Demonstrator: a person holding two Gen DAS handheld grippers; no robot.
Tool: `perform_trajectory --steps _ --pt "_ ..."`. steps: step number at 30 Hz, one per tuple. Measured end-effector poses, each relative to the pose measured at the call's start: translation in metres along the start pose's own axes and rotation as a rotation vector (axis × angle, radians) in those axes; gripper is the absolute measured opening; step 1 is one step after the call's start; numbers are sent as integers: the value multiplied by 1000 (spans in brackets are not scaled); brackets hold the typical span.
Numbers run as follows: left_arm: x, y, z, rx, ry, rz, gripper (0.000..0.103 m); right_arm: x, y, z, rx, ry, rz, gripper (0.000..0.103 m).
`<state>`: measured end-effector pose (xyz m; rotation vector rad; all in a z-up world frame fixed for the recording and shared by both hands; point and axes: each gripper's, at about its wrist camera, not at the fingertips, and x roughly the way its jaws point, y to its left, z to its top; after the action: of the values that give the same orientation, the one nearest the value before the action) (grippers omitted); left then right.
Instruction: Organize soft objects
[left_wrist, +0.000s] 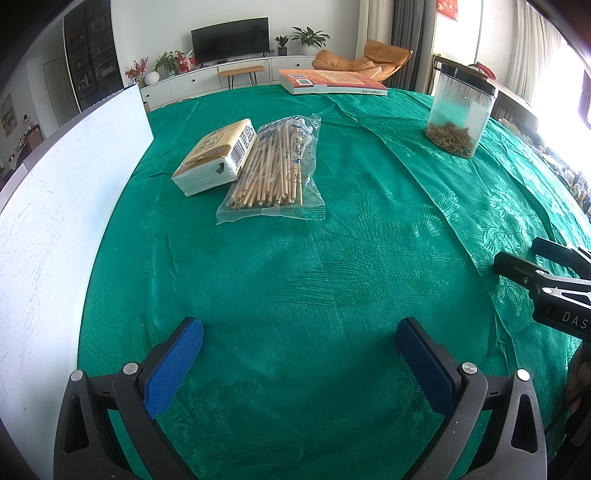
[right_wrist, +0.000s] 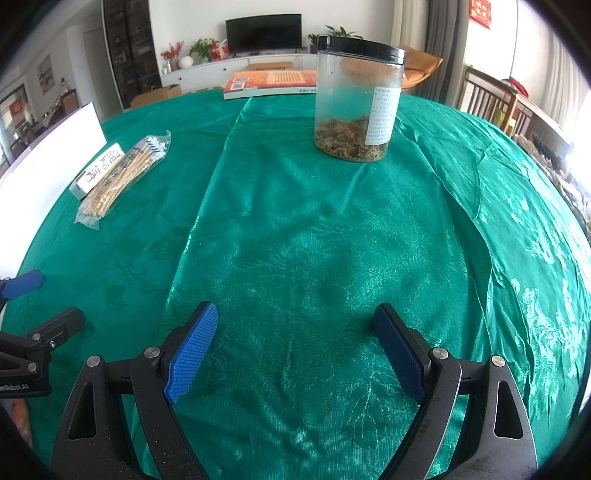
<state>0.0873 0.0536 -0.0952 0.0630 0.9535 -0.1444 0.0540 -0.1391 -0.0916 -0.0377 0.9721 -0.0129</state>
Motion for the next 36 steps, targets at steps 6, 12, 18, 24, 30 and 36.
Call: perform_trajectory --steps 6,12,18,24,30,36 --pt "0 0 0 2 3 0 103 0 0 0 0 0 0 89" --pt "-18 12 26 -39 35 -49 103 0 0 0 0 0 0 89" --pt "-13 35 110 -118 -22 42 103 0 0 0 0 0 1 89" --pt "65 79 153 -246 54 156 103 0 0 0 1 0 1 89" --pt "85 24 146 -169 122 -394 99 0 0 0 0 1 0 89" --pt "56 -8 138 -119 93 -483 95 0 0 0 1 1 2 89"
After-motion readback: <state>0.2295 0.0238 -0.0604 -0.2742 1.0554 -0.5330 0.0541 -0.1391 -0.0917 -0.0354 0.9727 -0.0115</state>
